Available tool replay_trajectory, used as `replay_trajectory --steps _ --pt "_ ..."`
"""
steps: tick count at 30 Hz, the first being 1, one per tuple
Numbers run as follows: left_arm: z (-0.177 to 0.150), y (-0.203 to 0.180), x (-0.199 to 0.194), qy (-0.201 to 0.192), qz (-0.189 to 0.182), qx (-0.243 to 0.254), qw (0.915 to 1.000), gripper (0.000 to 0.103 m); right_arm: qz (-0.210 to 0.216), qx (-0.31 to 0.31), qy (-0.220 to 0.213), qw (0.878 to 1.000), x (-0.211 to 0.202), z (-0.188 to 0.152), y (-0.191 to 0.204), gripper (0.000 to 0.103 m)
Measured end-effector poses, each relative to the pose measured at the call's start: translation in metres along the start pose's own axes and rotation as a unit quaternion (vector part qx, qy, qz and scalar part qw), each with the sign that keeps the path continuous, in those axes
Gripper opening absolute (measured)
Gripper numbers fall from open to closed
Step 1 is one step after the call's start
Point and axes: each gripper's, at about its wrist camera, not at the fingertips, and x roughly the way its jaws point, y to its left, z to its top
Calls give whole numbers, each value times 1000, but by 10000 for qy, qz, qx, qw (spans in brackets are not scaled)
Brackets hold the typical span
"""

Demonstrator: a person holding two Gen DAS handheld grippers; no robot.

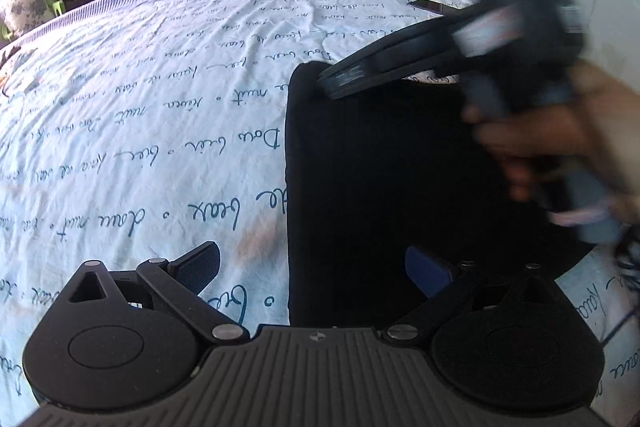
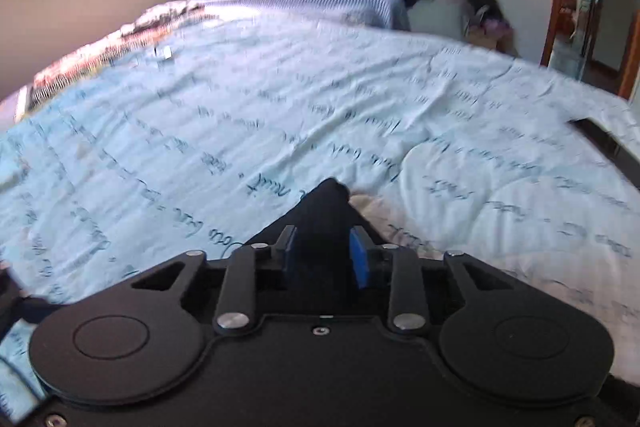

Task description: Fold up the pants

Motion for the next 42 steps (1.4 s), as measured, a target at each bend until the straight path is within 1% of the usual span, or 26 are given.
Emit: replay_trajectory --steps 1,3,5,7,8,10,12,14,15,17,19,20,21,22,24,26,28,29,30,31,32,34,35,37,40,42 --pt "0 1 0 -2 -13 -13 10000 102 -58 -13 112 9999 15 3 -1 29" --pt "0 2 1 4 5 -8 10000 102 54 213 148 9996 27 7 -10 29" --pt "1 3 2 34 -44 -16 10000 102 71 348 27 9994 15 10 -13 29" --pt "1 3 2 49 -64 -49 10000 102 -153 141 -173 9996 -7 9 -5 29" --pt "2 3 3 51 -64 -68 9999 102 -199 40 -260 9995 -18 6 0 29" --pt "2 3 5 73 -57 -103 9999 102 -109 -88 -320 9994 -32 0 7 29" --pt "2 1 5 57 -26 -101 9999 103 -79 -183 -199 9996 -30 -9 10 29" --pt "2 -1 5 50 39 -84 9999 103 -251 -317 48 9992 -12 -17 11 29" --pt "2 -2 5 55 83 -82 9999 103 -227 -243 52 9994 -8 -19 8 29" --pt "3 -5 3 76 142 -64 9999 103 -200 1 -60 9998 -17 -16 2 29" --pt "4 -6 2 101 200 -45 9997 103 -333 -15 -314 9989 -39 -15 5 30" --pt "4 -7 1 113 221 -49 9997 103 -404 -48 -426 9983 -52 -17 6 33" --pt "4 -8 0 119 235 -56 9996 102 -482 -45 -538 9974 -66 -22 5 43" --pt "5 -8 -1 134 246 -57 9996 102 -575 -1 -646 9963 -80 -29 4 49" --pt "6 -10 -2 164 242 -46 9996 101 -745 184 -779 9940 -107 -46 -1 74" --pt "8 -13 -3 171 197 -42 9997 101 -961 513 -809 9908 -128 -66 -10 84" --pt "10 -18 -5 160 152 -23 9998 101 -1121 877 -769 9868 -144 -85 -20 85" --pt "11 -21 -5 147 147 2 9998 101 -1180 1070 -722 9846 -149 -94 -25 87" --pt "11 -25 -5 134 162 40 9998 101 -1237 1255 -660 9821 -152 -101 -29 97" --pt "11 -30 -5 121 198 90 9997 101 -1288 1406 -599 9798 -153 -108 -31 101" --pt "11 -34 -4 101 247 144 9995 101 -1332 1535 -492 9779 -151 -113 -30 103" --pt "9 -42 1 43 377 299 9988 102 -1384 1689 -225 9756 -143 -124 -31 103" --pt "7 -47 5 64 477 430 9979 103 -1501 1682 -220 9740 -140 -129 -31 103" --pt "2 -49 5 -30 574 452 9973 103 -1739 1434 -187 9741 -141 -136 -25 103" --pt "1 -49 -1 -52 616 411 9972 103 -1736 1502 -185 9731 -155 -135 -27 103" --pt "2 -48 -5 -58 621 369 9974 103 -1741 1669 -401 9697 -167 -131 -32 103"
